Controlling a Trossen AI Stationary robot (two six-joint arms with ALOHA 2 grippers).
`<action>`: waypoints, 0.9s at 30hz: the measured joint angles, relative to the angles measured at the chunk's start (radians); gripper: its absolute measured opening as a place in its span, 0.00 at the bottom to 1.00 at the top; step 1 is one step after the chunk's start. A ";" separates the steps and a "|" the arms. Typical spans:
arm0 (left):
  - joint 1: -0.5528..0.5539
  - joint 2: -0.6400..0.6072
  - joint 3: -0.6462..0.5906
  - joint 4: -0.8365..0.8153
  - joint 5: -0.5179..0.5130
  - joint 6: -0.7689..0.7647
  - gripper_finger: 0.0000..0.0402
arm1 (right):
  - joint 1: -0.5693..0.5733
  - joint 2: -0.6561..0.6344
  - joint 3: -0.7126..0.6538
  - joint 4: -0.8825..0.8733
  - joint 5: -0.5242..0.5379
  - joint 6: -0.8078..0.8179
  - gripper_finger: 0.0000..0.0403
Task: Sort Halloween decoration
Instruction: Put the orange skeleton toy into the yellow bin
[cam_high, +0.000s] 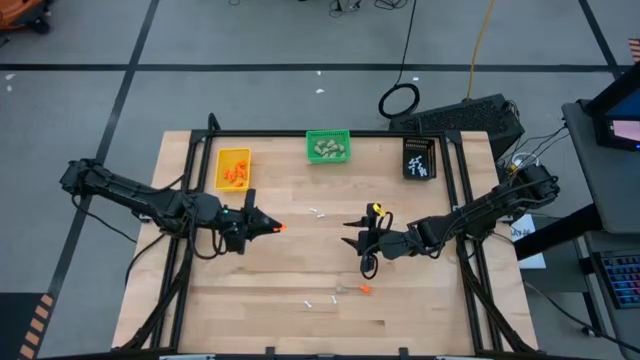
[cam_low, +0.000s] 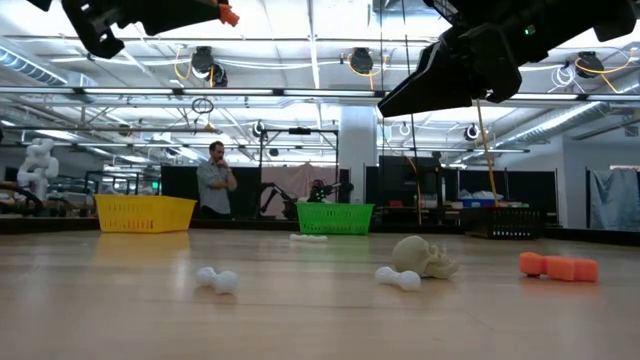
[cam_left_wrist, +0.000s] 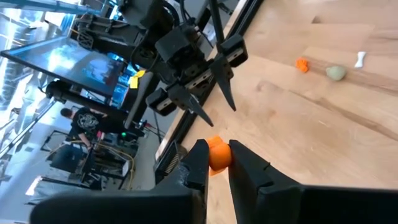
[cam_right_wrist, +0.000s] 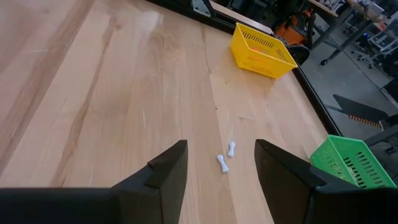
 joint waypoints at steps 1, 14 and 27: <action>0.000 0.000 0.000 0.000 -0.001 0.000 0.10 | 0.000 0.000 0.000 0.000 0.000 0.000 0.42; 0.000 0.000 0.000 0.000 -0.008 -0.039 0.13 | 0.000 0.000 0.000 0.000 0.000 0.000 0.42; 0.000 0.000 0.001 0.029 -0.107 -0.420 0.13 | 0.000 0.000 0.000 0.000 0.000 0.000 0.42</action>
